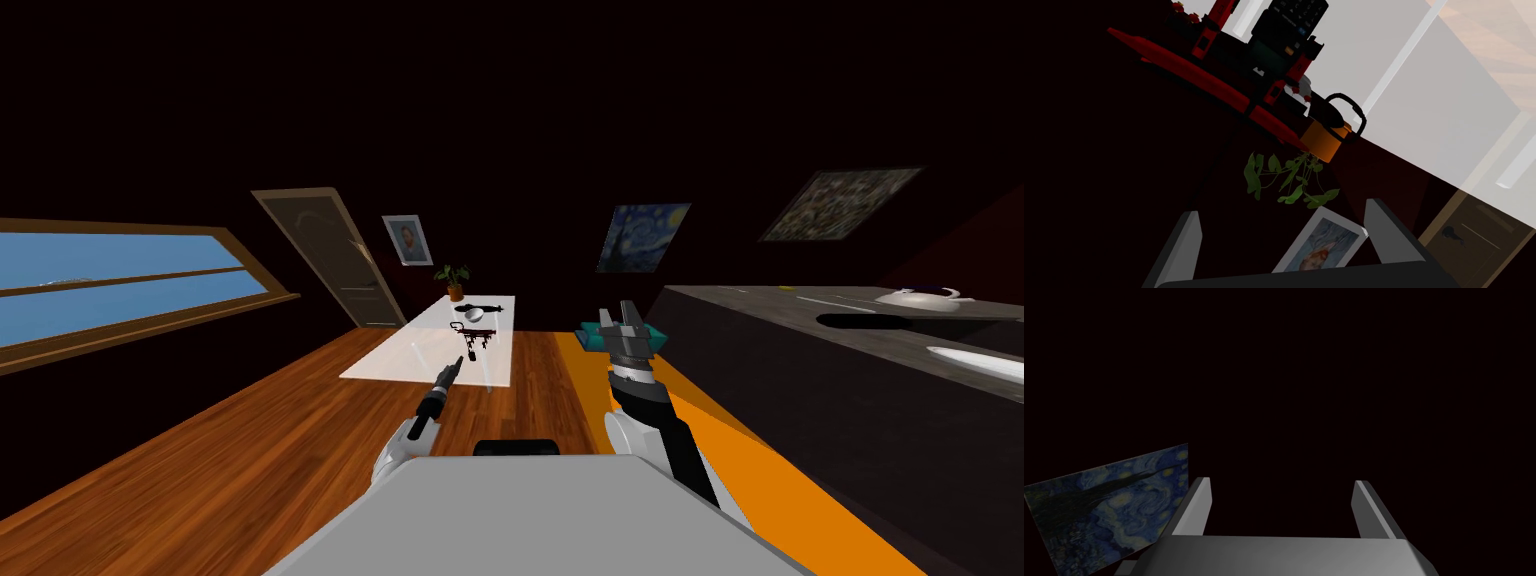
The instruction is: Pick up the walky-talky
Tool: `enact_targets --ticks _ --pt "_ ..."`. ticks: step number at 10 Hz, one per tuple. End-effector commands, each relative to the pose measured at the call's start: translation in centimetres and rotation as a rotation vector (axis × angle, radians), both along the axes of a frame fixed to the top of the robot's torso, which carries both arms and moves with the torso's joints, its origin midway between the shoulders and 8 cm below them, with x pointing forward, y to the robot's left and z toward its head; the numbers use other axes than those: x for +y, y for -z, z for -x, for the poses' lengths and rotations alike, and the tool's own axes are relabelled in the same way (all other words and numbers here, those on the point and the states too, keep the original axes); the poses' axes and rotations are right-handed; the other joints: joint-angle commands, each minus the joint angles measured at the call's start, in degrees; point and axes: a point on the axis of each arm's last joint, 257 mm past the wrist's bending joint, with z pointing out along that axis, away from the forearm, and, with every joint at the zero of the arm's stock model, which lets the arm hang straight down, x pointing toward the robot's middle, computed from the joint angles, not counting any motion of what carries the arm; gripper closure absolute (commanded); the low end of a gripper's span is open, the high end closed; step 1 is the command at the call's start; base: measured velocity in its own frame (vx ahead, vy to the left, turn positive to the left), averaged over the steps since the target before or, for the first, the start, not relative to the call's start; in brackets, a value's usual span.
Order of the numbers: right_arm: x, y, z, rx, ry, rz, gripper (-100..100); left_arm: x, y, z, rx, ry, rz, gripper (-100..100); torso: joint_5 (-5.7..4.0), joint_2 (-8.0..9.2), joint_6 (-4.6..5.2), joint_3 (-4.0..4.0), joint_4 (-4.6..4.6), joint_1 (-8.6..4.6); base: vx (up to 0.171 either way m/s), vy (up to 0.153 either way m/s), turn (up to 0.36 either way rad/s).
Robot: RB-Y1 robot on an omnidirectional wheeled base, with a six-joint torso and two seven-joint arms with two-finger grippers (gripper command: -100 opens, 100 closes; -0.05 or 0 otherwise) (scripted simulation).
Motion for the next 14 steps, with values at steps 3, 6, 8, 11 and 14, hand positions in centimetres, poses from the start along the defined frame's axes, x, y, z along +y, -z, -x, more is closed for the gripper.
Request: enact_targets --ticks 3,6,8,11,14 --pt "0.0 0.0 0.0 0.0 0.0 0.0 0 0.7 1.5 -0.3 0.032 -0.004 -0.041 -100 -0.01 -0.05 0.0 -0.03 -0.01 -0.02 0.042 -0.046 -0.018" --pt "0.0 0.0 0.0 0.0 0.0 0.0 0 1.2 2.9 0.2 0.068 -0.01 -0.056 -100 0.0 -0.06 0.01 -0.03 -0.01 -0.02 0.038 -0.04 -0.013" --pt "0.0 0.0 0.0 0.0 0.0 0.0 0 1.7 3.5 0.3 0.084 -0.014 -0.074 -100 -0.01 -0.06 0.01 -0.03 -0.01 -0.01 0.038 -0.039 -0.014" --pt "0.0 0.0 0.0 0.0 0.0 0.0 0 2.6 3.9 0.1 0.099 -0.018 -0.109 -100 0.0 -0.04 0.0 -0.03 -0.01 0.01 0.039 -0.041 -0.016" --pt "0.0 0.0 0.0 0.0 0.0 0.0 0 3.2 4.7 0.5 0.122 -0.024 -0.123 -100 0.0 0.0 0.01 0.0 0.0 0.0 0.028 -0.036 -0.013"
